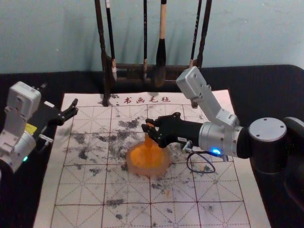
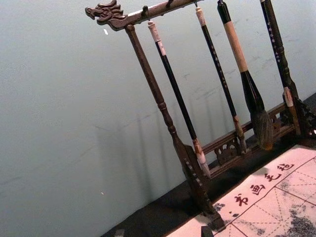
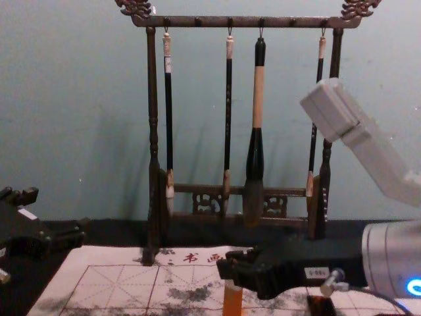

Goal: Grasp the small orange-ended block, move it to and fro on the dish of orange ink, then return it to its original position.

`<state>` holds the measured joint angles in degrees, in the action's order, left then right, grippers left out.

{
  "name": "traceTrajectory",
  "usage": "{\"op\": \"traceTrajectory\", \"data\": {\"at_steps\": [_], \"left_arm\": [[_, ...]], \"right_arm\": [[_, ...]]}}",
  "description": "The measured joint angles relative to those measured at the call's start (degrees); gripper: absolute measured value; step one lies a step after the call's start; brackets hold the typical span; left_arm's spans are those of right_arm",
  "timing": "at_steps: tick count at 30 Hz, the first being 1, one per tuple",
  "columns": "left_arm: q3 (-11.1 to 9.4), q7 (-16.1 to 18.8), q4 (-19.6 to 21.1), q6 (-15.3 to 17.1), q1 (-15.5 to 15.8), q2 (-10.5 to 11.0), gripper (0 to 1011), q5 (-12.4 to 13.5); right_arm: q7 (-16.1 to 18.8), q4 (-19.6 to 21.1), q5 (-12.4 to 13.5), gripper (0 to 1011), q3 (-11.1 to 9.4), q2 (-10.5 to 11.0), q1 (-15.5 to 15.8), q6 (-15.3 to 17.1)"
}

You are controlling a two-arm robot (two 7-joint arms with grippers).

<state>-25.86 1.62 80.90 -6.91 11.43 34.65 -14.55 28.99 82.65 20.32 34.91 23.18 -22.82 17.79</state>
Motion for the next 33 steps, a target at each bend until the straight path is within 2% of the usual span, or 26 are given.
{"op": "traceTrajectory", "data": {"at_steps": [33], "left_arm": [[0.0, 0.0, 0.0, 0.0, 0.0, 0.0, 1001, 0.0]], "right_arm": [[0.14, -0.85, -1.14, 145, 0.43, -0.72, 0.29, 0.5]]}}
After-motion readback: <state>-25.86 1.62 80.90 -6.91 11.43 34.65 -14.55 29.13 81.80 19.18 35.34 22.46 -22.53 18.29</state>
